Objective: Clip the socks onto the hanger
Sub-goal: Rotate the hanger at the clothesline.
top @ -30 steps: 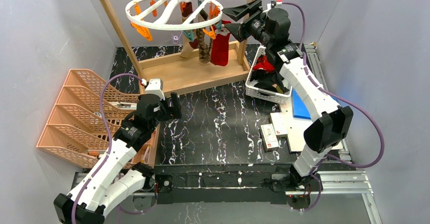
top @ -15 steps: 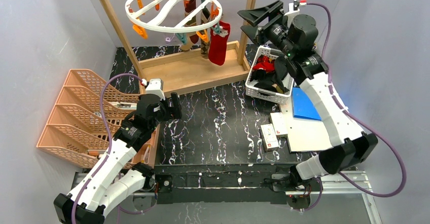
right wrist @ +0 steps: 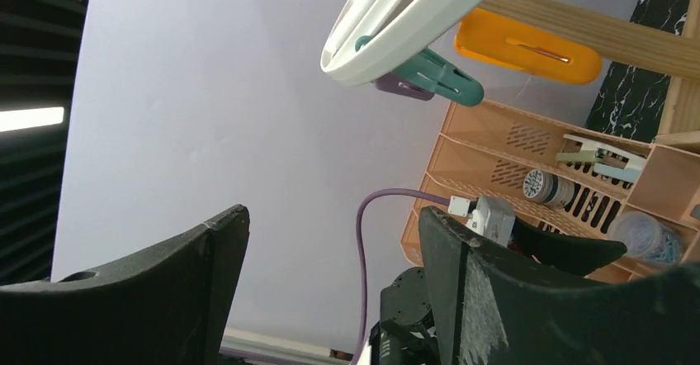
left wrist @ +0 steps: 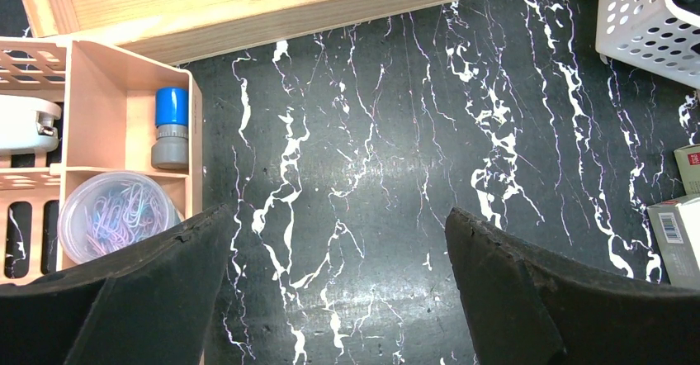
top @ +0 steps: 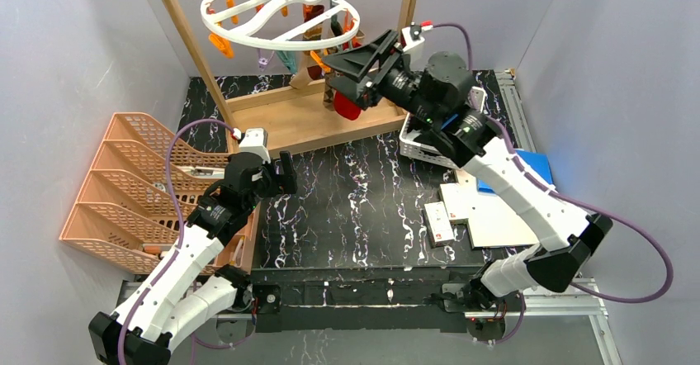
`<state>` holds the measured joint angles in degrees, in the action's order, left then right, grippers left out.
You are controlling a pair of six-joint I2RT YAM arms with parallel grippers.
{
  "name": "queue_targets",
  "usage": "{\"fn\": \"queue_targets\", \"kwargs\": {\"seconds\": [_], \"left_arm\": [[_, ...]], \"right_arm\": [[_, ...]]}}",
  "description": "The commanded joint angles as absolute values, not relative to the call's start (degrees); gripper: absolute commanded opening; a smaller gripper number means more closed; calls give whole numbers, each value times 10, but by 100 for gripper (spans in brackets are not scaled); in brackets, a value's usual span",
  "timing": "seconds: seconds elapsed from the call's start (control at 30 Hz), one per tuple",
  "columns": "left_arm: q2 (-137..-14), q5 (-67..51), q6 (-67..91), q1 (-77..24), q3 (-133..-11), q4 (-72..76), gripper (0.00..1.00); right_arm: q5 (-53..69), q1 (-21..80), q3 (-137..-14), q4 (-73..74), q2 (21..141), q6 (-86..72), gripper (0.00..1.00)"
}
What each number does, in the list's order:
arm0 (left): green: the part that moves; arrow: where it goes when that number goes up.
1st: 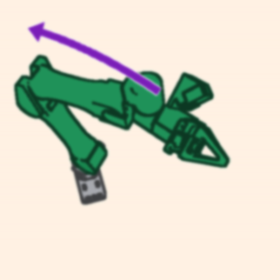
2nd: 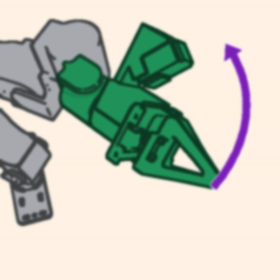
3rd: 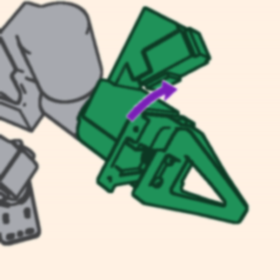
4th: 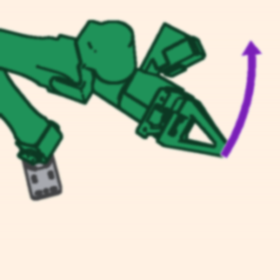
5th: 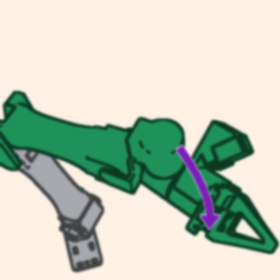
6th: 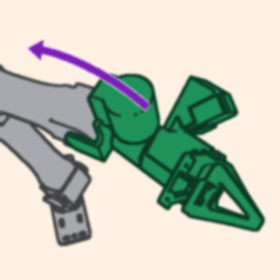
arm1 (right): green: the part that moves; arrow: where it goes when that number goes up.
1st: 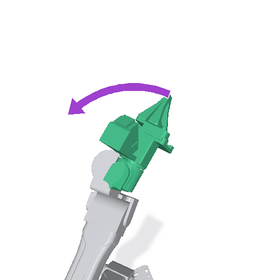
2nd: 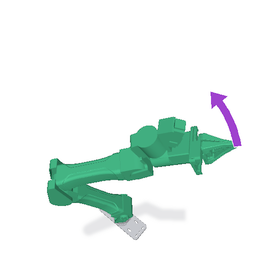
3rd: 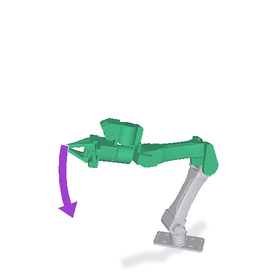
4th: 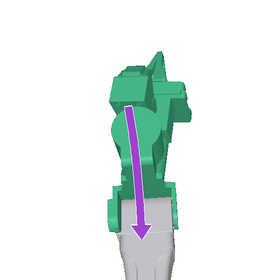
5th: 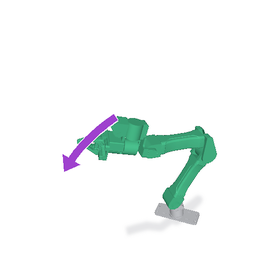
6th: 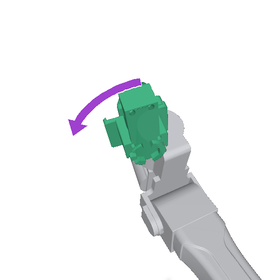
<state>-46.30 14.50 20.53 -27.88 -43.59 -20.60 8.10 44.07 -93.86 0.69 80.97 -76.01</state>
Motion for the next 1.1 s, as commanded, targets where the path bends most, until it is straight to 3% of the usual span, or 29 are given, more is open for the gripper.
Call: {"fn": "queue_targets", "kwargs": {"seconds": [0.0,0.3,0.6,0.87,1.07], "left_arm": [[-463,143,200,-281,-431,-206,98],[-464,142,200,-281,-431,-206,98],[-459,144,200,-282,-431,-206,98],[-456,146,200,-284,-432,-207,98],[-454,146,200,-284,-432,-207,98]], "right_arm": [[39,471,-975,-45,845,-777,83],[-50,502,-1042,-71,911,-790,82],[-79,502,-1135,-39,982,-780,69],[-97,487,-1118,-35,979,-773,58],[-94,456,-1101,-28,966,-781,55]]}}
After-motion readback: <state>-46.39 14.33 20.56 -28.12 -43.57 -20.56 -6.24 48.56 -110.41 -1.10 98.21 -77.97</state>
